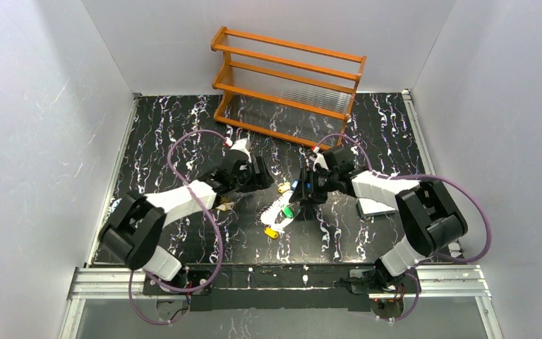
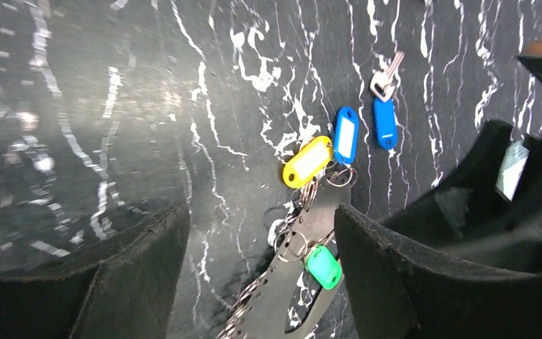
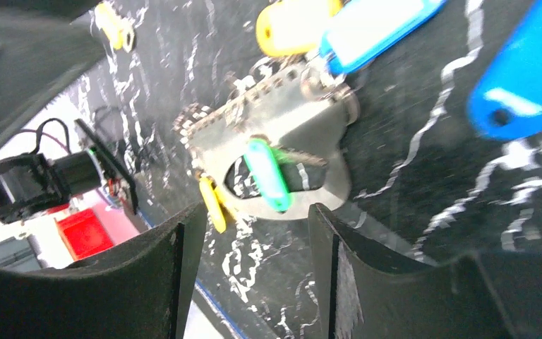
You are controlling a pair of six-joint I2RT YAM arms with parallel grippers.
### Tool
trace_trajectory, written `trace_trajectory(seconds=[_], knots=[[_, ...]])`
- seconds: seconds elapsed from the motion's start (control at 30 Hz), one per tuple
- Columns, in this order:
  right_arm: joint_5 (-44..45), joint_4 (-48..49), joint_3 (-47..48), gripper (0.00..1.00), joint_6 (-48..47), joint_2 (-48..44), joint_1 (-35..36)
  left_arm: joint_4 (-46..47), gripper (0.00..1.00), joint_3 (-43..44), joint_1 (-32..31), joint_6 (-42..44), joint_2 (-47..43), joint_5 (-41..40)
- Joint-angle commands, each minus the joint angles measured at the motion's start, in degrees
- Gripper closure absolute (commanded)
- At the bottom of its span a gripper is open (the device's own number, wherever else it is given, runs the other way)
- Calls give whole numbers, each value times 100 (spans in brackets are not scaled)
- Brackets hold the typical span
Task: Put the keys on the keyring
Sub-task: Adjust the keyring at the center of the board.
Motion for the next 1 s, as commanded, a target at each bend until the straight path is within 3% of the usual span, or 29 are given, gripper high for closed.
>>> trace_trajectory(seconds=[0.0,0.1,0.3,0.43,0.6,0.73,0.97], knots=[[92,-356,512,37,-577,538,-302,-939,27,-265,120,355,-1028,-818],[-85,-416,679,38,-701,981,-306,-1146,25,-575,231,329,-1690,-1073],[-622,-325,404,42,-591,1186,-244,-1238,23,-1193,447,-61,-2525,-701],[-1116,-271,82,43,-276,1142,-57,-1139,23,-1495,479,-422,-2461,-137],[-1862,457,-221,44,406,1125,243,-934,27,-1843,480,-846,-2137,643],[-1602,315,30,44,298,896,286,-699,29,-2223,479,-1165,-2156,767],[-268,-1026,727,43,-547,792,174,77,39,-2863,467,-1950,-2037,1144]])
